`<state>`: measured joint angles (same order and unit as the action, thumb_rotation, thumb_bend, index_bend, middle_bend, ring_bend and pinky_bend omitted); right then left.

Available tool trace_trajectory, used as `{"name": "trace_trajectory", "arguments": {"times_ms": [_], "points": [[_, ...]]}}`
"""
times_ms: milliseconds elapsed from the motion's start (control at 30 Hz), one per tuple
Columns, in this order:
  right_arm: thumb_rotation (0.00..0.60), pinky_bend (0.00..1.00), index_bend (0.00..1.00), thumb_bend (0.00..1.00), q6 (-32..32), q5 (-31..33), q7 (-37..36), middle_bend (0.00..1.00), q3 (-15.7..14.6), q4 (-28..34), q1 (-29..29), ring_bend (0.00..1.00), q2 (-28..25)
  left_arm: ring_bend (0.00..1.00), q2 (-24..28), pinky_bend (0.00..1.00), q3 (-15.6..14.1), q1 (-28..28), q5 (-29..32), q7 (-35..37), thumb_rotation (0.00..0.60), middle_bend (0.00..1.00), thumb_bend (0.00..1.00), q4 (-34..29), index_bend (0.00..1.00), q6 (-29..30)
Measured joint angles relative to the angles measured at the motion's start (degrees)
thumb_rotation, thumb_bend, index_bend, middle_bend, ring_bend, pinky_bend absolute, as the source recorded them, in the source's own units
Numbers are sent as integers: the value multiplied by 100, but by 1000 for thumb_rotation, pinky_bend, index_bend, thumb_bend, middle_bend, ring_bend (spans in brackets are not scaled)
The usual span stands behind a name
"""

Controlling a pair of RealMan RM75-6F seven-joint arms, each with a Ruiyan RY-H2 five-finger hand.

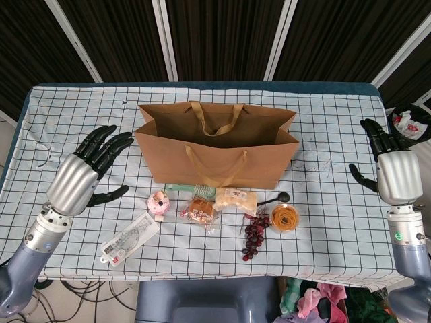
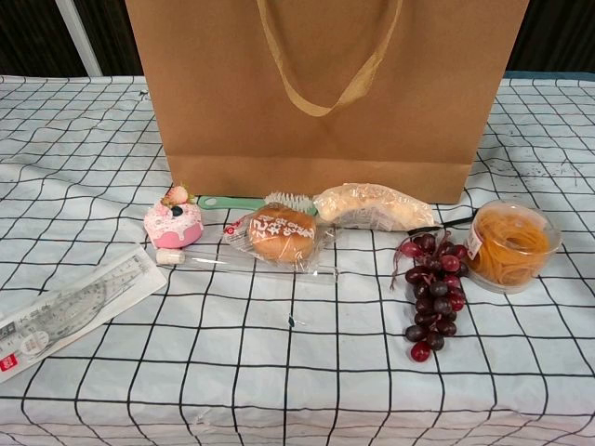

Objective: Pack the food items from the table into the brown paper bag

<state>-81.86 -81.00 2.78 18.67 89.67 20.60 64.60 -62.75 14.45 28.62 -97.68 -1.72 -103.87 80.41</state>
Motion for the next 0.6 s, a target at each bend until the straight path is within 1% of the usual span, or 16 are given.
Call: {"name": "trace_trajectory", "arguments": {"times_ms": [167, 267, 367, 433, 533, 600], "points": [[600, 270, 95, 214, -61, -77, 68, 124, -130, 14, -70, 270, -35, 0, 67, 114, -179, -155, 14, 110, 600, 121, 140, 126, 99, 107], [600, 270, 94, 214, -93, -87, 44, 124, -155, 62, -110, 270, -99, 0, 137, 122, -297, -256, 3, 94, 600, 123, 140, 169, 100, 146], [600, 270, 95, 214, -127, -83, -27, 124, -170, 137, -151, 270, -162, 20, 175, 178, -391, -321, -16, 108, 600, 170, 140, 189, 122, 181], [600, 270, 96, 214, -155, -87, -32, 124, -202, 215, -199, 270, -209, 34, 190, 198, -473, -357, -61, 185, 600, 189, 140, 160, 134, 190], [600, 270, 97, 214, -237, -128, -46, 124, -338, 418, -358, 271, -283, 34, 219, 196, -708, -429, -264, 481, 600, 183, 139, 102, 144, 204], [600, 270, 97, 214, -400, -259, -86, 124, -508, 526, -537, 270, -302, 34, 219, 192, -967, -515, -496, 713, 600, 178, 138, 123, 146, 225]]}}
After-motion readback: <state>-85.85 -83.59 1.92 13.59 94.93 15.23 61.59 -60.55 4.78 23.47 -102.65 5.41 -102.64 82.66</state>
